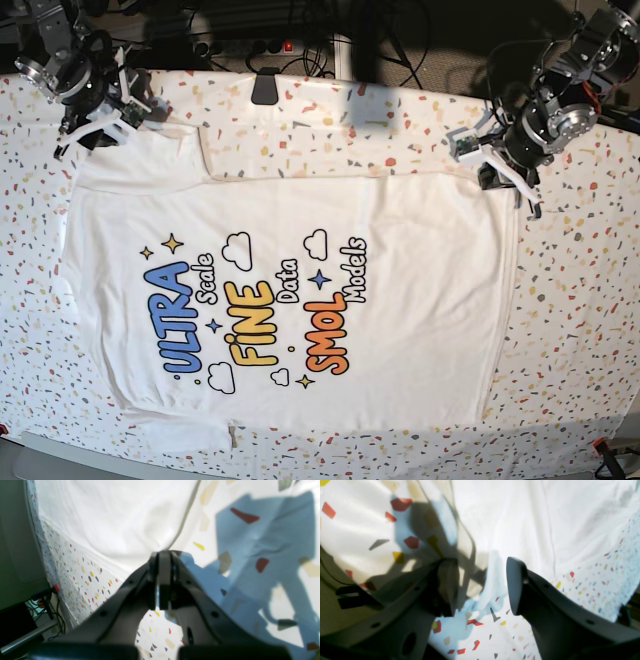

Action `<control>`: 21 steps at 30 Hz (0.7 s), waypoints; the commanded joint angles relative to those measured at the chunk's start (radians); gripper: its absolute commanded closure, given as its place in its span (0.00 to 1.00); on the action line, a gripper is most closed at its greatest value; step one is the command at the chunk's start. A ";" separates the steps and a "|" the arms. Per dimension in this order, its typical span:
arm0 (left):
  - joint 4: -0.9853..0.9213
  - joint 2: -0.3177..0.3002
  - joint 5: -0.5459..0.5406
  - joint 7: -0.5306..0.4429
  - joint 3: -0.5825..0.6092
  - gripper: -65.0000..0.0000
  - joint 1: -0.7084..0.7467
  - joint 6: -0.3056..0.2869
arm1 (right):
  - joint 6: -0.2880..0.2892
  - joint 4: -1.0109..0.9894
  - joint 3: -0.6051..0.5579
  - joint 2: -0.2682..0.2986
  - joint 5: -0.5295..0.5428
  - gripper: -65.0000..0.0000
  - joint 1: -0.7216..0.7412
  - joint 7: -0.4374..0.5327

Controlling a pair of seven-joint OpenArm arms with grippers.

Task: Fold the T-shirt properly
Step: 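Close both grippers on the shirt's shoulder corners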

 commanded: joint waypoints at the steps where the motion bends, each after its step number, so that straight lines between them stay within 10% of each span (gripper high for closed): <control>1: 0.016 -0.014 0.000 -0.008 -0.006 1.00 -0.006 0.015 | 0.002 0.010 -0.013 0.013 -0.014 0.54 -0.003 0.011; 8: 0.016 -0.014 0.000 -0.008 -0.006 1.00 -0.006 0.015 | -0.074 -0.022 -0.085 0.013 -0.115 0.55 -0.003 0.004; 21: 0.016 -0.014 0.000 -0.008 -0.006 1.00 -0.006 0.015 | -0.087 -0.042 -0.088 0.010 -0.114 1.00 -0.003 -0.007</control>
